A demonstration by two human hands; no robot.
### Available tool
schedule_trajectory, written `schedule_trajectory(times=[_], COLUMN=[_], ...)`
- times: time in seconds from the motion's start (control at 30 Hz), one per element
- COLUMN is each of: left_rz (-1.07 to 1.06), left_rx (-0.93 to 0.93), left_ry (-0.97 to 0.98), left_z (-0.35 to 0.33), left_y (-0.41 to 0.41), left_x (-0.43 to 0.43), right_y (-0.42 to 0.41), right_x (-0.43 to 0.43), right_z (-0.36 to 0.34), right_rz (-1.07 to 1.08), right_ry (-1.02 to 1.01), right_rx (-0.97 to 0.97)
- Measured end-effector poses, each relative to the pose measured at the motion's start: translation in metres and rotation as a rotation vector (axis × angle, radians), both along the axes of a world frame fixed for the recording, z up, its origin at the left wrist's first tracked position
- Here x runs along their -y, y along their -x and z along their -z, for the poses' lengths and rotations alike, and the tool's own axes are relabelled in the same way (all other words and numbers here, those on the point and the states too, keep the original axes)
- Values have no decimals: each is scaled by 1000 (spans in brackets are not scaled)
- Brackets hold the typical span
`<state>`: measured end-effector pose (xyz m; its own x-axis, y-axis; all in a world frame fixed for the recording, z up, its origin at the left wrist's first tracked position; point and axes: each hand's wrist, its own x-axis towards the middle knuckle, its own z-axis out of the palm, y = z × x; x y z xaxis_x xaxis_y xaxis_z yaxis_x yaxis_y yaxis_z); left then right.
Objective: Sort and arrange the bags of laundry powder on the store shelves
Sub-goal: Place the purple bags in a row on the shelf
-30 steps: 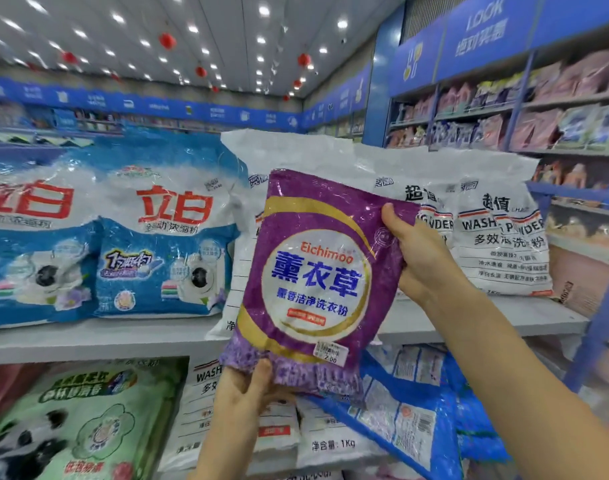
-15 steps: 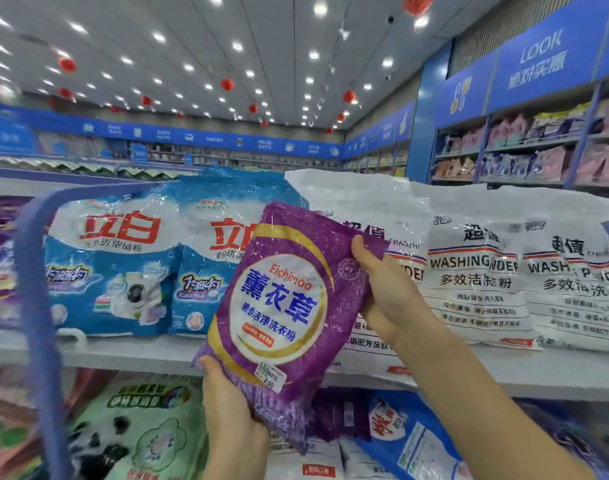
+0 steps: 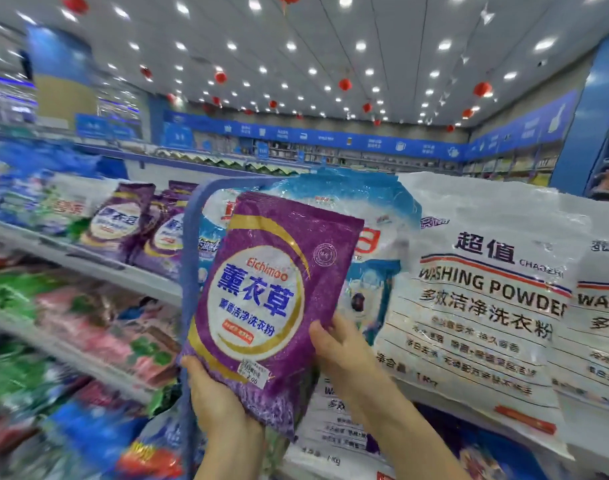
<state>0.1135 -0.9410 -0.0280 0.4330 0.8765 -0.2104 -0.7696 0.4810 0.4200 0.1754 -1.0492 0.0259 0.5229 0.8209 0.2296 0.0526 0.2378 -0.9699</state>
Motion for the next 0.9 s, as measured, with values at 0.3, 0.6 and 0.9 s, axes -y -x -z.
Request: schedule_trajectory(times=[0.3,0.6,0.9], left_rz=[-76,165,460], left_rx=[40,-398,-458], left_ry=[-112,-761,-1085], left_z=[8,6,-21], left_y=[73,156,147], left_x=[-75,-270,-414], right_y=[68,82,92], right_x=[-95,-220,-344], right_z=[25,17,18], right_rz=[111,197,354], right_ry=[-104,-113,-73], right_rx=[-22,70,244])
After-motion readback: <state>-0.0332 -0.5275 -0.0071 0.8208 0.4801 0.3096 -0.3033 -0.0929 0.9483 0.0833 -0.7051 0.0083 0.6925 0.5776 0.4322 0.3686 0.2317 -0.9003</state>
